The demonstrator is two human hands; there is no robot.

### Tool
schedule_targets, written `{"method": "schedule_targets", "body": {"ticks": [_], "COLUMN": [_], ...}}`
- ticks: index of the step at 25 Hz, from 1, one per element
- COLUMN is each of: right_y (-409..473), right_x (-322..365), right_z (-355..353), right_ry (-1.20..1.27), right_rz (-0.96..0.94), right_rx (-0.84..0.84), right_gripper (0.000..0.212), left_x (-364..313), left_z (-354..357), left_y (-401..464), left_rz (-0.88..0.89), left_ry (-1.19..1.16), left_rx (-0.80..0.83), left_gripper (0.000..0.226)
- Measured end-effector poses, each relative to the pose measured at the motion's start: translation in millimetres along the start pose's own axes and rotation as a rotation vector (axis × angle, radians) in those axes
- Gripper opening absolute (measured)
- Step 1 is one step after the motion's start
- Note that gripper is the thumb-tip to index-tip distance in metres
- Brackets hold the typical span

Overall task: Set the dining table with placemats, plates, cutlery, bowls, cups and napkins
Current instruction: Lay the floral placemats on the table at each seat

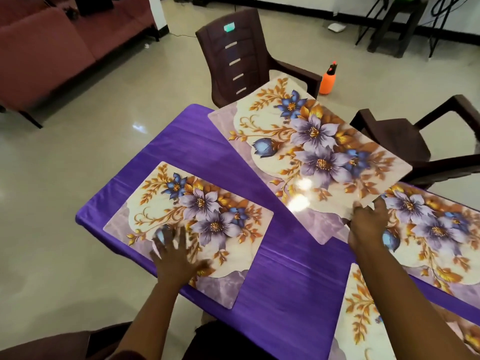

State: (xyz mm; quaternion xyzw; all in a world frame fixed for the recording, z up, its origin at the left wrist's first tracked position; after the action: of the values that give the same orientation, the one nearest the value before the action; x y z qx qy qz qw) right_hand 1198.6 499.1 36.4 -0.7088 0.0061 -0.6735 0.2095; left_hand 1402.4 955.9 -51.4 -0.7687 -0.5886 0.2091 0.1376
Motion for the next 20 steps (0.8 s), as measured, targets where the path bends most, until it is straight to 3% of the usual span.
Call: {"method": "schedule_targets", "body": {"ticks": [3, 9, 20], "right_y": [-10.9, -36.4, -53.7], "right_x": [-2.0, -31.8, -30.7], "right_z": [-2.9, -3.3, 10.9], "right_ry": [0.025, 0.031, 0.158], "right_rz": [-0.017, 0.021, 0.059], "right_rx": [-0.062, -0.221, -0.297], "right_gripper": [0.032, 0.028, 0.038], "left_x": [9.3, 62.0, 70.1], "left_z": [4.6, -17.3, -20.3], "left_y": [9.0, 32.7, 39.2], "left_rz": [-0.030, -0.093, -0.053], "left_ry": [0.050, 0.053, 0.034], "left_rx": [0.177, 0.132, 0.110], "left_gripper": [0.149, 0.125, 0.139]}}
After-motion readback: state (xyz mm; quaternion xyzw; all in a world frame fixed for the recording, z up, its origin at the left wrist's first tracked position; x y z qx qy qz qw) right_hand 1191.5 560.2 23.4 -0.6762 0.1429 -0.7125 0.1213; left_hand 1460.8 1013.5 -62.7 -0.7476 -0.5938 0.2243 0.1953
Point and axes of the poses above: each hand's wrist, its own y-axis towards the middle knuckle, its own z-axis out of the palm, x = y × z, the point moved 10 cm from there along y, towards the middle knuckle, and after that the axes turned 4 degrees about x, right-handed, at the moved point
